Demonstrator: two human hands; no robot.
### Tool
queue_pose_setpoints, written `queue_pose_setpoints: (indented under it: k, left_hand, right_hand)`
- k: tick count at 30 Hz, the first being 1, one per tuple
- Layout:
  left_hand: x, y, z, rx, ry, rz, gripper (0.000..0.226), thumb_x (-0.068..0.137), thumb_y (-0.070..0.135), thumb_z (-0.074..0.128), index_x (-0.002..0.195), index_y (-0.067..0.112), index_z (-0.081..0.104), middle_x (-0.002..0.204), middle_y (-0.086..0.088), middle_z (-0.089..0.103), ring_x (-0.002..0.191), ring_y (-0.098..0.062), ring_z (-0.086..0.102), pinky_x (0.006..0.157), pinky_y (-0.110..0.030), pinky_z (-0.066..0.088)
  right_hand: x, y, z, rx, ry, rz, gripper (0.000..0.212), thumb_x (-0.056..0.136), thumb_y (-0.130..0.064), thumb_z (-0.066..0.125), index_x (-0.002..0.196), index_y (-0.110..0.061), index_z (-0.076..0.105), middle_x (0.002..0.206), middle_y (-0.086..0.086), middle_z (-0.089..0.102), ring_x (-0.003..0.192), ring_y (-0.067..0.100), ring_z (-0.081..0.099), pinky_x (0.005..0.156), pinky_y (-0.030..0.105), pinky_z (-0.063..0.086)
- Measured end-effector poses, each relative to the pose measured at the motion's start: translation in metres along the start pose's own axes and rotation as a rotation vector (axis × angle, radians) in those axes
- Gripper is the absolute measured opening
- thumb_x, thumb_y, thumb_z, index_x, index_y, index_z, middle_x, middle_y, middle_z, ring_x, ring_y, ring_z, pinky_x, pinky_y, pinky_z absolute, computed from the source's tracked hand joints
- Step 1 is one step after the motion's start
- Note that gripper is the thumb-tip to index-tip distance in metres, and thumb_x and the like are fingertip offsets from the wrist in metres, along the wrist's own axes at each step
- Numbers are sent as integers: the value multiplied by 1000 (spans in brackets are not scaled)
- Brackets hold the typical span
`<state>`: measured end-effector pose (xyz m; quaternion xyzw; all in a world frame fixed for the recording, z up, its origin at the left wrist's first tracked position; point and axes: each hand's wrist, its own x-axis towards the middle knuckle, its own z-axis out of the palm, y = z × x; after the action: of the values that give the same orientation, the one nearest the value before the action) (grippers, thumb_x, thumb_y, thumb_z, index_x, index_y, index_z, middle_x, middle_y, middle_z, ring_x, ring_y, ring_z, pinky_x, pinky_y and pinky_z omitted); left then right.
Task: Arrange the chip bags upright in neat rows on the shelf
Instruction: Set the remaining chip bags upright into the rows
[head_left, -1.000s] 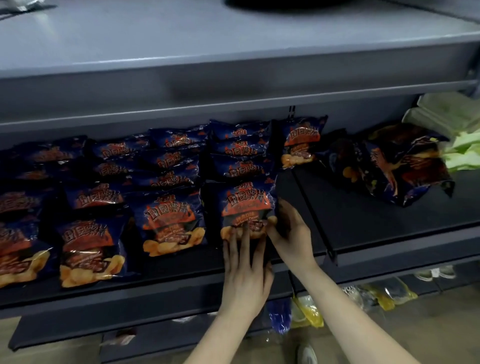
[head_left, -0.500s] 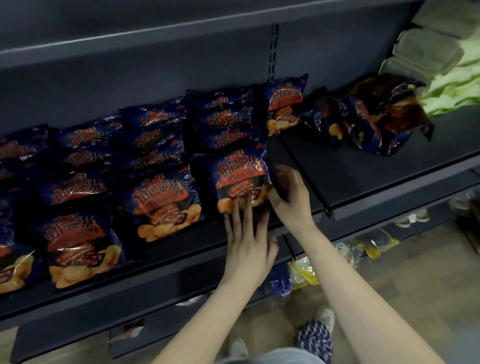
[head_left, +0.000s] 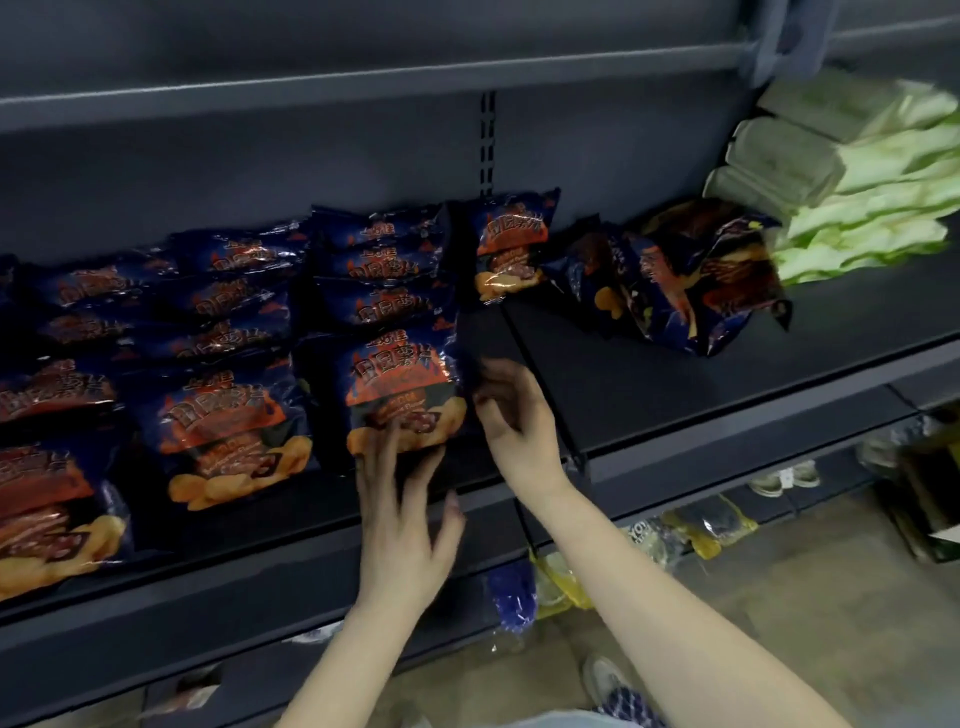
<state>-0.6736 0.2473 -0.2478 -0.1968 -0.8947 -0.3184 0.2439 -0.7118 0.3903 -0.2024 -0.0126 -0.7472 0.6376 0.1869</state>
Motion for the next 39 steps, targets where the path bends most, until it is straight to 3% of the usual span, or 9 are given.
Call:
queue_pose_setpoints:
  k: [3, 9, 11, 14, 18, 23, 28, 33, 39]
  left_hand:
    - [8, 22, 8, -118, 112, -67, 30, 89, 25, 44, 117, 15, 49, 149, -8, 22, 143, -23, 14, 115, -34, 15]
    - [54, 102, 42, -298, 178, -185, 31, 85, 19, 45, 113, 9, 56, 132, -6, 40, 127, -11, 33, 107, -14, 22]
    - [75, 120, 54, -342, 184, -222, 31, 84, 12, 48, 114, 7, 55, 131, -9, 43, 124, -11, 36, 105, -10, 22]
    - [116, 129, 70, -372, 185, -239, 38, 85, 7, 53, 122, 12, 48, 129, -2, 42, 120, -3, 36, 103, -5, 21]
    - [184, 99, 96, -404, 185, -503, 46, 87, 8, 59, 130, 3, 43, 134, -15, 44, 124, -21, 43, 105, -19, 30]
    - [233, 39, 119, -322, 110, -970, 47, 94, 18, 50, 136, 2, 40, 135, -19, 49, 122, -31, 48, 98, -32, 40]
    - [245, 32, 136, -236, 57, -941, 41, 94, 15, 45, 135, 9, 43, 131, -17, 53, 118, -32, 51, 98, -35, 42]
    - [239, 34, 131, -81, 109, -959, 41, 92, 7, 49, 132, 4, 42, 129, -19, 54, 118, -33, 51, 95, -34, 41]
    - [225, 42, 121, -12, 112, -998, 38, 95, 10, 46, 131, 0, 41, 133, -21, 49, 122, -33, 48, 97, -36, 39]
  right_hand:
    - [15, -21, -43, -7, -20, -170, 35, 84, -11, 50, 113, -30, 54, 113, 12, 58, 109, 21, 59, 95, 37, 49]
    - [85, -42, -139, -348, 217, -421, 28, 79, 0, 50, 104, -2, 62, 105, 8, 54, 99, 18, 55, 87, 20, 44]
    - [96, -37, -156, -434, 167, -383, 31, 79, -3, 56, 110, -1, 61, 114, 15, 53, 108, 18, 51, 92, 15, 38]
    - [102, -27, -170, -570, -42, -309, 38, 83, -11, 64, 120, -7, 58, 133, 15, 42, 126, 28, 42, 105, 33, 37]
    - [92, -18, -178, -509, -70, -400, 35, 83, -10, 63, 118, -7, 60, 133, 13, 46, 126, 29, 46, 97, 48, 44]
    - [81, -19, -184, -369, -78, -436, 30, 83, -3, 63, 113, -6, 62, 125, 12, 52, 119, 21, 50, 98, 34, 46]
    - [69, -14, -178, -220, -284, -356, 32, 85, 1, 59, 116, -5, 60, 119, 9, 54, 114, 11, 52, 97, 22, 46]
    - [59, -1, -155, -194, -427, -197, 35, 86, -1, 59, 120, -6, 58, 124, 8, 53, 118, 16, 51, 102, 27, 44]
    - [71, 13, -100, -361, -563, 15, 60, 91, -12, 53, 146, -8, 29, 148, 12, 33, 137, 23, 30, 106, 19, 24]
